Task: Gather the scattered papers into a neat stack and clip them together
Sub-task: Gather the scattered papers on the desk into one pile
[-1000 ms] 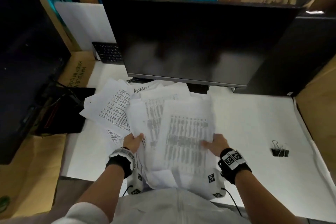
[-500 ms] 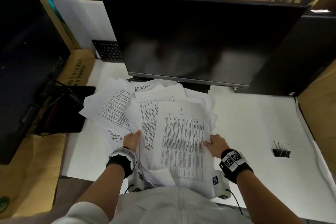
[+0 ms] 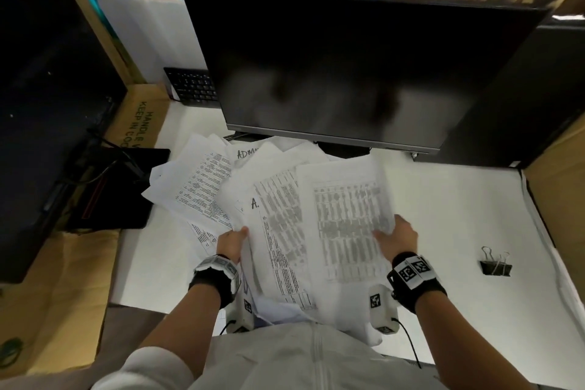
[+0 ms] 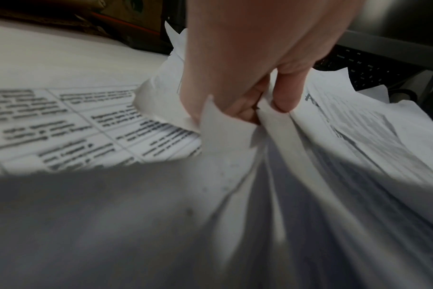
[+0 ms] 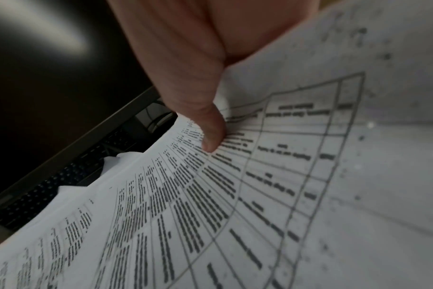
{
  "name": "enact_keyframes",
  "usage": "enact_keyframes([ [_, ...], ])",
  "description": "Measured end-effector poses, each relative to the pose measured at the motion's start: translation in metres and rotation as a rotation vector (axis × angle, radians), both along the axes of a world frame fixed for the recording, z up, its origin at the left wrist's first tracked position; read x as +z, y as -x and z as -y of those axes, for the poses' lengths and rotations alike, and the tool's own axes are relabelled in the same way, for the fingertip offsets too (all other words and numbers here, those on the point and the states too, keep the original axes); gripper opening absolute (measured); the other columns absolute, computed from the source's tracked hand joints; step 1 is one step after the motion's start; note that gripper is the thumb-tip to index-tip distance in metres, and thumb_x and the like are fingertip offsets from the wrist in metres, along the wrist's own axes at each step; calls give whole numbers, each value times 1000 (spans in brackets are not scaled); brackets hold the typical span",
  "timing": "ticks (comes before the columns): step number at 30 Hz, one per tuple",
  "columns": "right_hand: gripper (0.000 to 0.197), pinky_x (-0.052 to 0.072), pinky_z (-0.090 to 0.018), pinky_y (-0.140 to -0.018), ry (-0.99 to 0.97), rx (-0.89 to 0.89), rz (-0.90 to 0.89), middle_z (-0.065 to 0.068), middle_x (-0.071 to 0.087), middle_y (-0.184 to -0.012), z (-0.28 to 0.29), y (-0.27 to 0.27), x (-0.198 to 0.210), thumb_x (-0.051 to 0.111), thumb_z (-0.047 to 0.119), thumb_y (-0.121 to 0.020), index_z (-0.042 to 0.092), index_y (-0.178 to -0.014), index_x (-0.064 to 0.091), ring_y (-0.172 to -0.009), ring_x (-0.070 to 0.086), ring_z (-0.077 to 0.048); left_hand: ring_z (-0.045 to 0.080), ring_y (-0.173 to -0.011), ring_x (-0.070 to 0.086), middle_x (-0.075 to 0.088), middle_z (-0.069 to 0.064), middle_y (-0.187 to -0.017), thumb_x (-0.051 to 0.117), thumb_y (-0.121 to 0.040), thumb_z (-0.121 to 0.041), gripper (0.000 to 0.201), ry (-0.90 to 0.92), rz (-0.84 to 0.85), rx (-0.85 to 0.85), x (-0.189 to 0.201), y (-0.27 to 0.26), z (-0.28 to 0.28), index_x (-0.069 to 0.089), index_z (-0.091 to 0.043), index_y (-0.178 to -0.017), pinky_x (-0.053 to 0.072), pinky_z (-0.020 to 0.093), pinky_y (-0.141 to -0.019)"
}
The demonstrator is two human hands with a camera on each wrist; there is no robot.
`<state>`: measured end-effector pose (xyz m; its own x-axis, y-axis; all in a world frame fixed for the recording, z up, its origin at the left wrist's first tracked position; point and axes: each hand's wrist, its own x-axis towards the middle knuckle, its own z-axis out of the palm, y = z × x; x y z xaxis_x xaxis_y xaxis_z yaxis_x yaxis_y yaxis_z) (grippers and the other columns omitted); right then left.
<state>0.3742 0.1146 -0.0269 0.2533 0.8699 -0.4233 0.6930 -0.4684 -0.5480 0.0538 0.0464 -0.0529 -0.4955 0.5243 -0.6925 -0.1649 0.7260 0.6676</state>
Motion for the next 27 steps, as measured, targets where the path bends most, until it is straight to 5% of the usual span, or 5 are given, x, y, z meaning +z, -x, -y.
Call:
enact_keyframes([
  [4,39,49,-34,-92,-71,52,-92,-14,66,-118,1,-4,12,65,20,-88,3,-122,58,-111,60,-34,27,-80,52,57,19,-90,57,-93,-17,32,6,-8,-10,-5,2,-2,52,-5,-65,38,35,-71],
  [8,18,45,-29,-72,-173,-26,-124,0,60,-82,7,9,18,68,22,-86,7,-89,57,-89,61,-24,25,-60,47,54,17,-88,54,-95,-20,27,15,-16,-29,2,0,-1,60,2,-82,37,32,-61],
  [11,37,51,-38,-92,62,113,-113,-8,65,-111,11,18,15,72,29,-82,9,-112,60,-113,60,-32,39,-91,63,65,21,-110,56,-94,-32,50,16,58,20,9,-5,2,52,2,-130,53,40,-80],
  [21,98,28,-39,-114,155,101,-249,-9,29,-155,16,23,7,77,32,-78,8,-151,16,-143,30,-29,35,-110,61,63,17,-122,79,-76,-9,55,41,167,-165,22,-12,0,53,3,-123,49,48,-97],
  [27,62,45,-40,-101,167,-31,-556,-9,63,-126,15,7,3,83,40,-60,18,-114,62,-116,60,-29,32,-113,61,63,13,-126,97,-37,-33,115,9,193,-193,-31,-3,-19,44,0,-134,48,47,-100],
])
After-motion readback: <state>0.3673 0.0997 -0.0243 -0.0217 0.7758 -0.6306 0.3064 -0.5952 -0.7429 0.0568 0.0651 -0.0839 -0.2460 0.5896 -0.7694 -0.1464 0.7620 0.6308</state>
